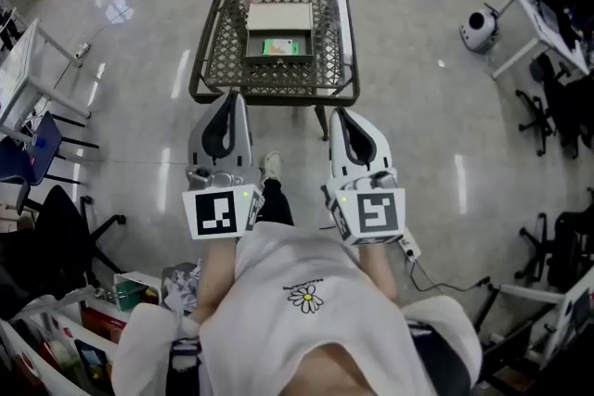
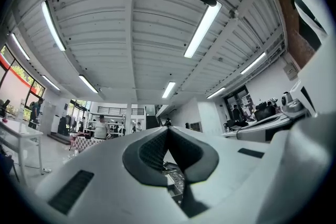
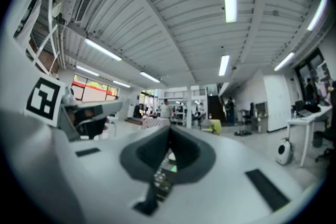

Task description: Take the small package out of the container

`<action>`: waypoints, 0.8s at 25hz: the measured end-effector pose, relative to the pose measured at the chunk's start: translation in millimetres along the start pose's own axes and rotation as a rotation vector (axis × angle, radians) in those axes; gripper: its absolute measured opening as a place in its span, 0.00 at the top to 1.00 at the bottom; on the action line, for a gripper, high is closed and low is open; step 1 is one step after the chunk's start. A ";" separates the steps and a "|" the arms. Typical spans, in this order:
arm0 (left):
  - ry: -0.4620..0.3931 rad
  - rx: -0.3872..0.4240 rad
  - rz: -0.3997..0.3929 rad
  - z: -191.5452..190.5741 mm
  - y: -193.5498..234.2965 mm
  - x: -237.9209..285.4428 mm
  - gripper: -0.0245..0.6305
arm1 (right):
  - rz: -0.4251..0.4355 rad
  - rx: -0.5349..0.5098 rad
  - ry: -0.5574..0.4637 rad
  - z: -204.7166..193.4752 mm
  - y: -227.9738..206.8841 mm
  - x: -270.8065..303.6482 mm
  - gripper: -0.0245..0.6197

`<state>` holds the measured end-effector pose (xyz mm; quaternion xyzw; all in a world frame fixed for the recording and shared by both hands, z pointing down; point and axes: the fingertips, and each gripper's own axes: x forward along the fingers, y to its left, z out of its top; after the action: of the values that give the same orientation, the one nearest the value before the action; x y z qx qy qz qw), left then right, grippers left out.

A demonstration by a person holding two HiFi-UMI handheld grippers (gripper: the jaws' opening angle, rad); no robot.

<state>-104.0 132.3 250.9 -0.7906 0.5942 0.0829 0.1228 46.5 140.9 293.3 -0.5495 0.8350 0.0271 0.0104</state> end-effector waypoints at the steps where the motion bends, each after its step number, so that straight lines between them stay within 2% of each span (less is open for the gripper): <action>1: -0.012 -0.001 0.002 -0.9 6.7 12.4 0.93 | -0.004 -0.016 -0.001 4.4 -3.2 13.2 0.91; 4: -0.022 -0.003 0.008 -10.4 28.8 51.6 0.93 | -0.025 -0.053 -0.001 12.1 -13.4 56.1 0.91; 12: -0.014 -0.003 -0.016 -50.6 90.0 166.9 0.93 | -0.029 -0.023 0.017 -6.0 -37.6 183.0 0.91; 20: 0.001 -0.023 -0.065 -74.2 145.9 280.1 0.93 | -0.096 -0.018 0.023 14.9 -72.1 307.8 0.91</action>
<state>-166.7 -185.3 230.3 -0.8109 0.5672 0.0853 0.1159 -9.4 -169.0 261.5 -0.5894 0.8074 0.0278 -0.0029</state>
